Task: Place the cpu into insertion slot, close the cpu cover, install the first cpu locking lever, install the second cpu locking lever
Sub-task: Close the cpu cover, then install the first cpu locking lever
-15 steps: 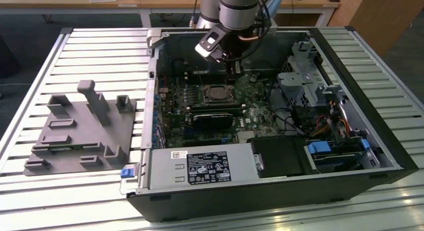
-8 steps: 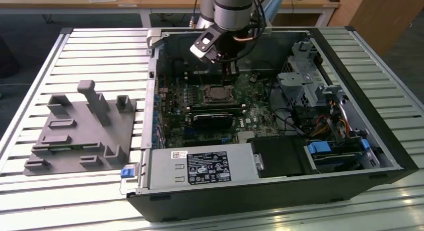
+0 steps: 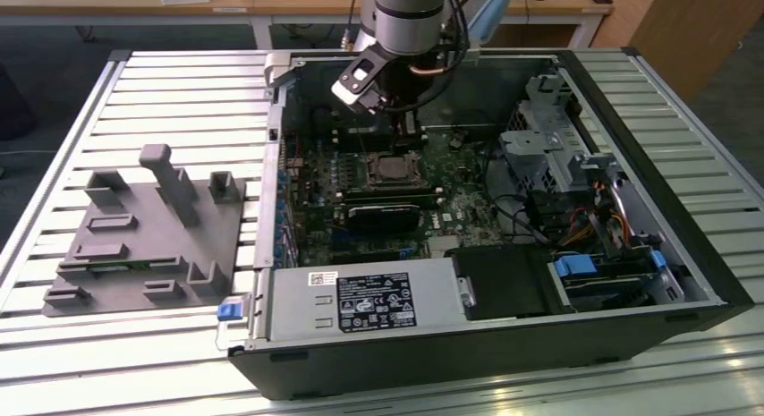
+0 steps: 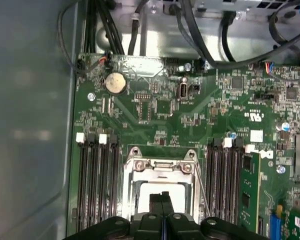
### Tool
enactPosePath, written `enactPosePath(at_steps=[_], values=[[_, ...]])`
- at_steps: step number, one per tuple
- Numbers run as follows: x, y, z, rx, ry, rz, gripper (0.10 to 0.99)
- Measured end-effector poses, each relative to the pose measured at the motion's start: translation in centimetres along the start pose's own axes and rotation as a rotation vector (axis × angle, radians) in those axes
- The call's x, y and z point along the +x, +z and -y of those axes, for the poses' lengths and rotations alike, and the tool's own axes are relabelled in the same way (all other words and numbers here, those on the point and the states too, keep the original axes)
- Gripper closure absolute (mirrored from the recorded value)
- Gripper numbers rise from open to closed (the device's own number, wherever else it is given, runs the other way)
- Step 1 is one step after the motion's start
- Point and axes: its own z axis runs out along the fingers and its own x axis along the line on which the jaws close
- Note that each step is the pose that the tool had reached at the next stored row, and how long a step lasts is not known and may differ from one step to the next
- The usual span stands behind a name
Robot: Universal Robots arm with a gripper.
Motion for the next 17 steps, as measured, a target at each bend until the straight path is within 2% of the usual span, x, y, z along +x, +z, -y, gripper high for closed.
enactPosePath(at_steps=[11,17], values=[[0.03,0.05,0.86,0.0,0.0,0.0,0.98],[0.02,0.07,0.93,0.0,0.0,0.0001,0.98]])
